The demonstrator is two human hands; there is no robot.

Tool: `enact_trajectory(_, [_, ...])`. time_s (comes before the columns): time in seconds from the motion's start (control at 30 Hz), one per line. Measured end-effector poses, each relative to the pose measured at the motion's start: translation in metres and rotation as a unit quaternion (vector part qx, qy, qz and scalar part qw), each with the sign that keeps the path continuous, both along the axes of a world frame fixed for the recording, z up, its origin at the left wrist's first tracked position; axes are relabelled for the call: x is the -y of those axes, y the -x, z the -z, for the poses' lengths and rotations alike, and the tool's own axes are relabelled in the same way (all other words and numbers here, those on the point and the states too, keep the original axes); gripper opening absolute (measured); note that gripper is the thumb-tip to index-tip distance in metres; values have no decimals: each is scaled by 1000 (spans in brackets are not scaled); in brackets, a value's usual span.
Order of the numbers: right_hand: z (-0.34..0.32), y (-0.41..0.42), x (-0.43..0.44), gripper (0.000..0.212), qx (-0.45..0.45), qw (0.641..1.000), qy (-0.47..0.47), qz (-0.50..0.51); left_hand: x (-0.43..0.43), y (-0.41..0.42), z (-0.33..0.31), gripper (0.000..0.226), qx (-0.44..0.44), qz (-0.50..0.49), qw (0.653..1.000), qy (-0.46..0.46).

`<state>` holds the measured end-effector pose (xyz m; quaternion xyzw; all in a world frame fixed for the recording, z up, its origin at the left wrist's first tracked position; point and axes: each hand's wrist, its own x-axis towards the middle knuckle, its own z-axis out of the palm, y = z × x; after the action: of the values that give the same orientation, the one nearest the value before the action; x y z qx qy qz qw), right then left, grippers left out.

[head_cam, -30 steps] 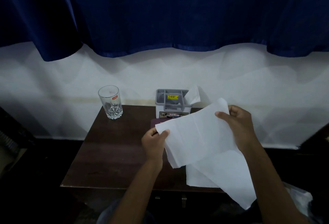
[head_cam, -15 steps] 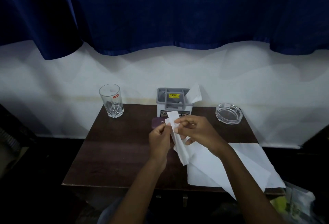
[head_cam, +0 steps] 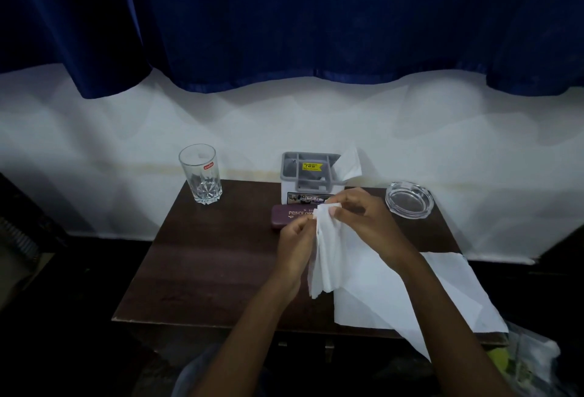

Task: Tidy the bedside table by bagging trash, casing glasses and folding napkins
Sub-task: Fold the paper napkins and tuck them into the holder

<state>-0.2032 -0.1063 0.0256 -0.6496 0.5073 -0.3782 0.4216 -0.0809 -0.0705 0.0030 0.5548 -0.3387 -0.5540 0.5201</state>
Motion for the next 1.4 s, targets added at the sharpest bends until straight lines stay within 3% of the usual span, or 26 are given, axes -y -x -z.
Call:
enact_trajectory(0.27, [-10,9,-2,16,65,998,-1,-7,0,-5,-2,26,9,-40,999,22])
enact_trajectory(0.43, [-8,8,-1,14,-7,1000,19,12,0,-2,-4,22,-5,-30,999,26])
enact_trajectory(0.67, [-6,7,1,22,-18,999,38,22,2,0,-3,24,-43,-18,999,22])
enact_trajectory(0.83, [-3,10,3,7,-16,999,36,15,-1,-3,-1,18,53,23,992,108])
enact_trajectory(0.97, [-7,13,3,27,-63,997,40,-28,-2,-4,-3,24,66,28,988,136])
enact_trajectory(1.07, [-12,19,5,16,-109,993,28,-47,-2,-3,-4,24,73,23,985,156])
enact_trajectory(1.27, [-30,35,-2,9,-38,998,-23,-48,3,-4,4,32,72,-25,983,165])
enact_trajectory(1.4, [-33,37,-4,15,18,998,-49,-29,0,-2,-4,32,1,8,996,94])
